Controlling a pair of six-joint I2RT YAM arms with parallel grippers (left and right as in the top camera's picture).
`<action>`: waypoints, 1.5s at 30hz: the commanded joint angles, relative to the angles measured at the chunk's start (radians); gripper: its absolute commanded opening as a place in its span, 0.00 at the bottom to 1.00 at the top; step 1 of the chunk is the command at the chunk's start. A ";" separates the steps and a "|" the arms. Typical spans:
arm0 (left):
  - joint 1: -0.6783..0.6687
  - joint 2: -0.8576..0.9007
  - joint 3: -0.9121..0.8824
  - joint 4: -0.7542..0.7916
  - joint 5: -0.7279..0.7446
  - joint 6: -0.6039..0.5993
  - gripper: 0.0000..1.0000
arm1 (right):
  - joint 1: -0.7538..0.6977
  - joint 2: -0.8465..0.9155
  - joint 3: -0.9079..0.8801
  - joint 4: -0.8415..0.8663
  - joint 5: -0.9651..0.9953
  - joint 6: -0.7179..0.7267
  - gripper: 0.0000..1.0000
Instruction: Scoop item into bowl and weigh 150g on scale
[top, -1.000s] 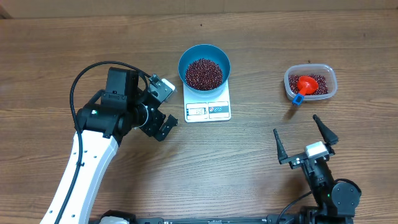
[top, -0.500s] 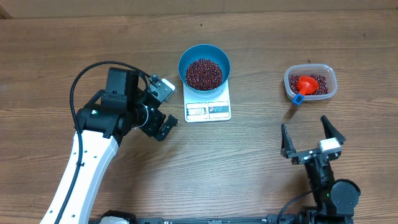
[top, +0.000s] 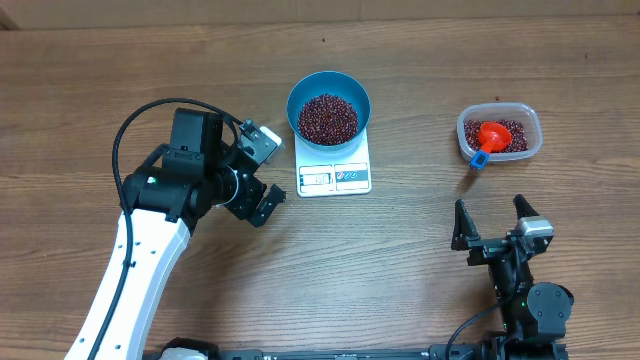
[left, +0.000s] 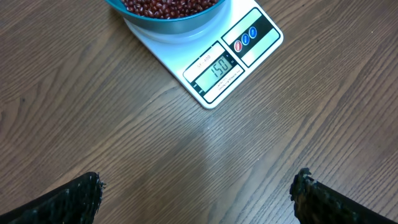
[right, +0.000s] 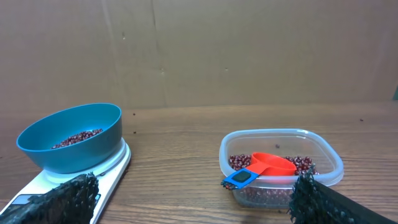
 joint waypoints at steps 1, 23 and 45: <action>0.007 0.002 0.003 0.001 -0.003 0.008 0.99 | 0.011 -0.011 -0.010 0.004 0.016 0.012 1.00; 0.007 0.002 0.003 0.001 -0.002 0.008 1.00 | 0.158 -0.010 -0.011 0.005 0.016 0.012 1.00; 0.007 0.002 0.003 0.001 -0.003 0.008 0.99 | 0.158 -0.010 -0.011 0.005 0.016 0.012 1.00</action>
